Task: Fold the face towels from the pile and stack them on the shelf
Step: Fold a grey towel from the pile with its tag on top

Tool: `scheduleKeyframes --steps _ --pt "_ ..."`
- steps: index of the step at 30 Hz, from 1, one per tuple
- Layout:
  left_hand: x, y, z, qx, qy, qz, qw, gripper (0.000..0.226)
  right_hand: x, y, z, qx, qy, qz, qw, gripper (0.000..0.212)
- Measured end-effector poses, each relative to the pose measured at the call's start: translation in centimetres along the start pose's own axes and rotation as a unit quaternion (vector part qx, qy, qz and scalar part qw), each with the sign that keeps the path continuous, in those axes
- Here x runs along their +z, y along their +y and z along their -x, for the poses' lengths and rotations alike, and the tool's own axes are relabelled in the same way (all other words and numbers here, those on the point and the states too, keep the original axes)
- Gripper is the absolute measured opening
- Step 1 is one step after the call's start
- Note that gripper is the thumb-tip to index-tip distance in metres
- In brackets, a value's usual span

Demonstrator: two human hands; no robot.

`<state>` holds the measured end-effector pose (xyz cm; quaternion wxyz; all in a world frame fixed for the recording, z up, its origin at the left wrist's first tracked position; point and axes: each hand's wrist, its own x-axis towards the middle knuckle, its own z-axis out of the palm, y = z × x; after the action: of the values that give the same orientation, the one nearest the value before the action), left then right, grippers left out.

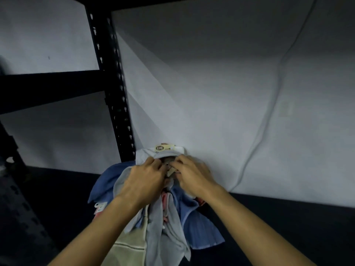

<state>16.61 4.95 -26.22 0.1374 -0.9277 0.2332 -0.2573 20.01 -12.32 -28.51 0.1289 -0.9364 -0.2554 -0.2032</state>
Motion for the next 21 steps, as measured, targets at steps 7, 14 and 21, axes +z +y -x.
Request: scheduleKeyframes --steps 7,14,21 --pt "0.4 -0.2 0.1 -0.031 0.046 0.002 0.998 0.026 0.2 -0.5 -0.4 -0.029 0.072 -0.029 0.997 0.032" --pt "-2.2 -1.2 -1.7 -0.025 0.083 -0.033 0.996 0.03 -1.6 0.0 -1.5 -0.066 0.202 0.047 0.976 0.024" --pt "-7.5 -0.8 -3.4 -0.044 0.082 0.005 0.996 0.026 -8.1 0.3 -0.1 -0.028 0.154 -0.019 0.988 0.018"
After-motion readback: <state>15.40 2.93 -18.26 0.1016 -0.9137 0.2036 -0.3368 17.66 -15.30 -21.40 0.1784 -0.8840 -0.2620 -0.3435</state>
